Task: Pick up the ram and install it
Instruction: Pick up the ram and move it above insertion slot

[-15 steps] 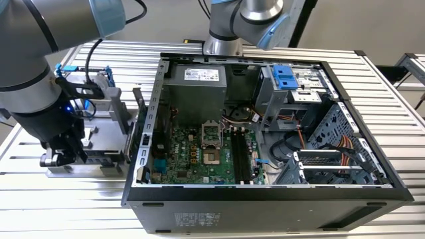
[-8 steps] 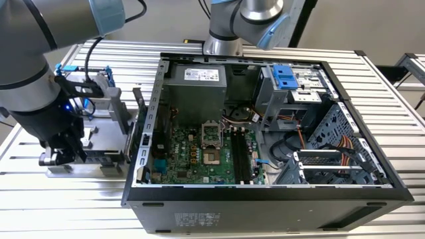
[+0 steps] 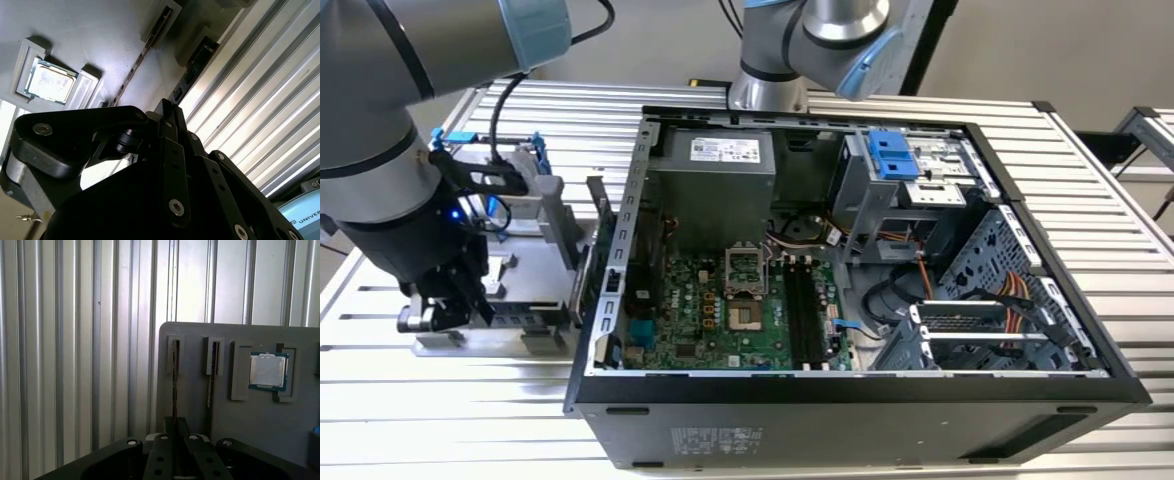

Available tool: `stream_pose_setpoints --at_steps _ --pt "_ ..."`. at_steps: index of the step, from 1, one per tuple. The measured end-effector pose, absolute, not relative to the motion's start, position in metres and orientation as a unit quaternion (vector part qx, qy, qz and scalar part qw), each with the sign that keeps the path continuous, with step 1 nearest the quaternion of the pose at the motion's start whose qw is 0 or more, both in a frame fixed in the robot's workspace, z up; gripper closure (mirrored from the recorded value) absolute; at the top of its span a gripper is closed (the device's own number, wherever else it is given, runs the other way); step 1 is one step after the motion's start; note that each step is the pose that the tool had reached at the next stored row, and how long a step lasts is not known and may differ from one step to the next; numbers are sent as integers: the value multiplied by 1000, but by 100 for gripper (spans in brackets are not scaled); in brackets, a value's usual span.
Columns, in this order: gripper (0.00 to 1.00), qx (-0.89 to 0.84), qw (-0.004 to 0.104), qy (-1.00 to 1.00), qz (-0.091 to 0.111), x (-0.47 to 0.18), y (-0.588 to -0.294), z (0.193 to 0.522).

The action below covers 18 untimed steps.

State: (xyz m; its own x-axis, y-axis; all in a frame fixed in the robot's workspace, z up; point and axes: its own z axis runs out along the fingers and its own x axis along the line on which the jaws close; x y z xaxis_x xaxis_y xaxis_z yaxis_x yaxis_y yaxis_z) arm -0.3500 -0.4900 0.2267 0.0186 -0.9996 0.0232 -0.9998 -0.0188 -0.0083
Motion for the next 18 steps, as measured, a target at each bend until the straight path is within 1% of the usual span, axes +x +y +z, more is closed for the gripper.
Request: stream_pose_setpoints --at_steps 18 --pt "100 714 5 -700 12 -350 -490 231"
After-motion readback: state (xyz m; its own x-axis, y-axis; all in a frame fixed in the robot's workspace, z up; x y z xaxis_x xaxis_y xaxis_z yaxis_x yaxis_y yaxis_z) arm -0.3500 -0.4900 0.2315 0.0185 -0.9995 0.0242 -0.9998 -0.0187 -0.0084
